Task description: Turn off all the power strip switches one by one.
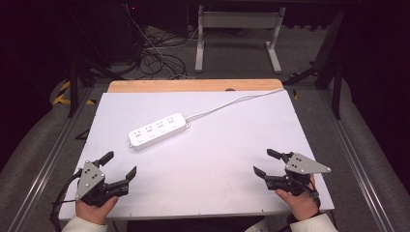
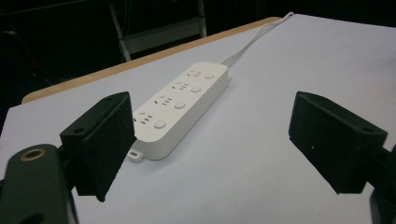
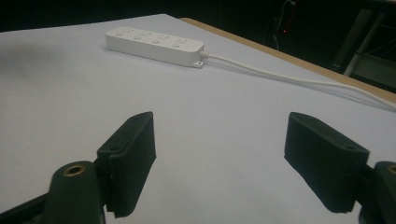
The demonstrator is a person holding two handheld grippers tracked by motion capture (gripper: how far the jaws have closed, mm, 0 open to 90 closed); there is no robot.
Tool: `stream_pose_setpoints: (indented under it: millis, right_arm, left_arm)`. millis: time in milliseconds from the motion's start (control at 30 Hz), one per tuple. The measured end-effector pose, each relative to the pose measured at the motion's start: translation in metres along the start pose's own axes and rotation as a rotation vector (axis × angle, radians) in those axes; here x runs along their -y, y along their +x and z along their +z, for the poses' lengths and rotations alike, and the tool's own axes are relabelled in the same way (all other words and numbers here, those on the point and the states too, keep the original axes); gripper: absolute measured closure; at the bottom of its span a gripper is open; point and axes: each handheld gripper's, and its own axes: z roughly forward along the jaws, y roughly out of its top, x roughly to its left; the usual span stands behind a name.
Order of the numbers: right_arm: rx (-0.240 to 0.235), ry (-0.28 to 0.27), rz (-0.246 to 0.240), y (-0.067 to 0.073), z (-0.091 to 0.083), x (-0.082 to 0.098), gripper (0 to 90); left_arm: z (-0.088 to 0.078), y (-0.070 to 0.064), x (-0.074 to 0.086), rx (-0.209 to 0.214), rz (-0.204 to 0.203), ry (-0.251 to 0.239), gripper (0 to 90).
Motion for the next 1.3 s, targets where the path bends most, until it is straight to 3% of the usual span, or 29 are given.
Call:
stream_pose_setpoints:
  millis: [233, 533, 700, 900, 1033, 1200, 1300]
  right_arm:
    - [0.002, 0.0, -0.019, 0.002, 0.0, 0.0, 26.6]
    - [-0.002, -0.004, -0.029, 0.003, 0.0, -0.001, 28.2]
    - [-0.001, -0.009, -0.042, 0.004, 0.0, -0.001, 29.5]
    - [-0.005, -0.002, -0.044, 0.004, 0.001, 0.0, 29.8]
    - [-0.012, -0.002, -0.042, 0.004, 0.002, 0.0, 29.8]
    - [-0.023, -0.002, -0.045, 0.005, 0.002, 0.0, 29.8]
    - [-0.024, -0.001, -0.047, 0.005, 0.002, 0.0, 29.8]
  left_arm:
    - [0.0, -0.002, 0.0, -0.018, 0.041, -0.004, 15.0]
    - [-0.002, -0.001, -0.002, 0.006, 0.015, 0.002, 15.1]
    - [-0.003, -0.003, -0.004, -0.01, 0.049, 0.011, 17.9]
    - [-0.003, -0.003, -0.008, -0.012, 0.083, 0.041, 27.0]
    - [-0.005, -0.002, -0.012, 0.01, 0.059, 0.047, 30.3]
    - [-0.002, 0.002, -0.018, 0.045, 0.046, 0.078, 50.0]
    - [0.0, 0.006, -0.023, 0.052, 0.044, 0.109, 52.2]
